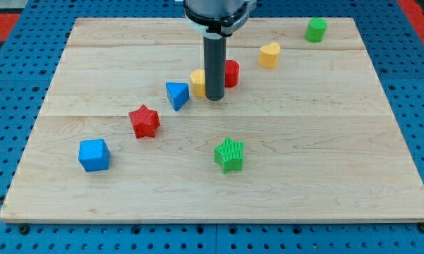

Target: Place the green star diagonally to the red circle

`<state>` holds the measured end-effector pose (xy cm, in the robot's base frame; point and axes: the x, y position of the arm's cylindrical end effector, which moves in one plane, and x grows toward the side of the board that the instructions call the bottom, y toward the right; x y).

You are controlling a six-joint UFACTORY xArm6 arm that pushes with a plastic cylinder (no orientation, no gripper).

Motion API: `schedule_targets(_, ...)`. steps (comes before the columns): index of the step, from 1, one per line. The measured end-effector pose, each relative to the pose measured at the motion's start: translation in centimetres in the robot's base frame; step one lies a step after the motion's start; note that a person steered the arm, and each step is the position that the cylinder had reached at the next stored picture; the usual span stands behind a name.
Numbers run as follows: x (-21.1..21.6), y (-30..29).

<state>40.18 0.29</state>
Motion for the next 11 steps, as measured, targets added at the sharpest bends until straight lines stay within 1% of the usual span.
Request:
schedule_targets(1, 4.2, 7.3)
schedule_targets(2, 11.1, 15.4)
schedule_targets(3, 19.4, 14.2)
schedule_targets(4, 19.4, 8.9)
schedule_targets(6, 14.4, 2.0)
schedule_targets(8, 9.9, -0.7)
schedule_targets(10, 9.8, 0.3)
schedule_targets(11, 8.5, -0.2)
